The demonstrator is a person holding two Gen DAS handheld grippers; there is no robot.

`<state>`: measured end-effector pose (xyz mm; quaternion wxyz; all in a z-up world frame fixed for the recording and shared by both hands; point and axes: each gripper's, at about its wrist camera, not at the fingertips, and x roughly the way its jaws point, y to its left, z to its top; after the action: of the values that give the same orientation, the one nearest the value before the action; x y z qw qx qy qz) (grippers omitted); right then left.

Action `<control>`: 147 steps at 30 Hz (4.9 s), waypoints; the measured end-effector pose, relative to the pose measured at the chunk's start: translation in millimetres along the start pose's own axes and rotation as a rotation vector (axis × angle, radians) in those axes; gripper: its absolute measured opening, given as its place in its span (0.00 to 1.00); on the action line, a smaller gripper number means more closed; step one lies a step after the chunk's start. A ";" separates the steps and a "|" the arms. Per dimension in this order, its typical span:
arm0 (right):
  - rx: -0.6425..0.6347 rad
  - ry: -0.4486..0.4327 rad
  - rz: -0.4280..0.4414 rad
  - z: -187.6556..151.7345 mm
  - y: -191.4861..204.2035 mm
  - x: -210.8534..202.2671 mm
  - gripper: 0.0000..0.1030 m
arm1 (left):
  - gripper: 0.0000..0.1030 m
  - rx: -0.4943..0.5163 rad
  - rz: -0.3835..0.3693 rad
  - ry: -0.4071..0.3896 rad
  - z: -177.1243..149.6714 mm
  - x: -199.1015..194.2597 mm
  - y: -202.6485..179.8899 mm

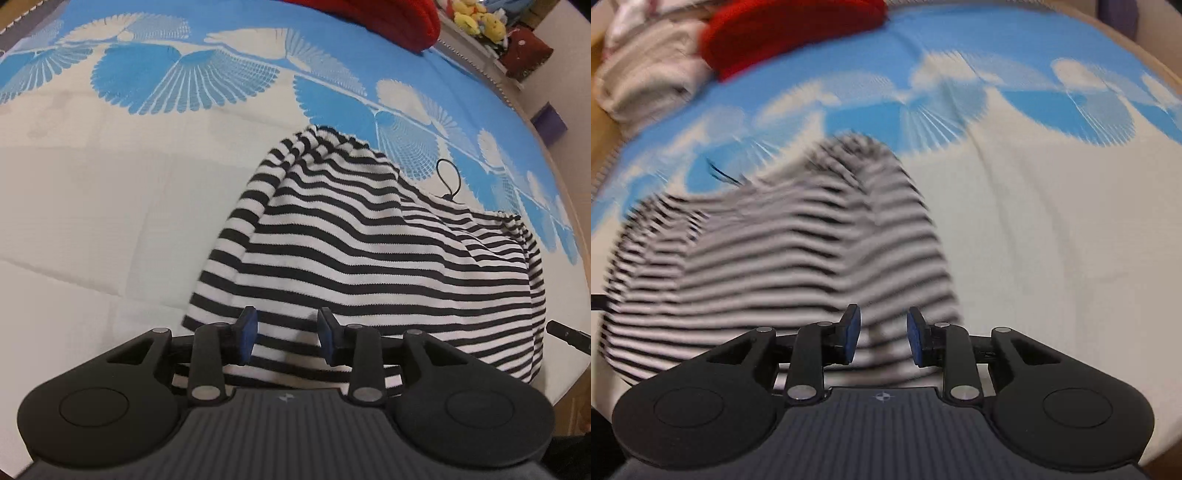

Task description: Fold small clothes

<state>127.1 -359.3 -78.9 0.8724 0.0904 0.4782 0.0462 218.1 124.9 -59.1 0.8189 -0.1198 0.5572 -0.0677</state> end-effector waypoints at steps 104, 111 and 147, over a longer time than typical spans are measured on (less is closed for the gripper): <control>0.154 -0.274 -0.126 -8.8 -4.3 -79.2 0.45 | 0.43 -0.515 -0.058 0.108 -79.0 2.6 91.3; 0.181 -0.288 -0.124 -10.7 -14.0 -86.4 0.45 | 0.43 -0.530 -0.001 0.057 -69.9 8.0 84.2; 0.233 -0.214 -0.165 -4.3 -25.5 -71.8 0.45 | 0.08 0.031 0.173 -0.452 -63.0 -73.7 -51.5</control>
<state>84.7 -395.8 -27.1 0.9028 0.1555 0.3904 -0.0912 133.5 85.8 -1.1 0.9273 -0.0711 0.3668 0.0229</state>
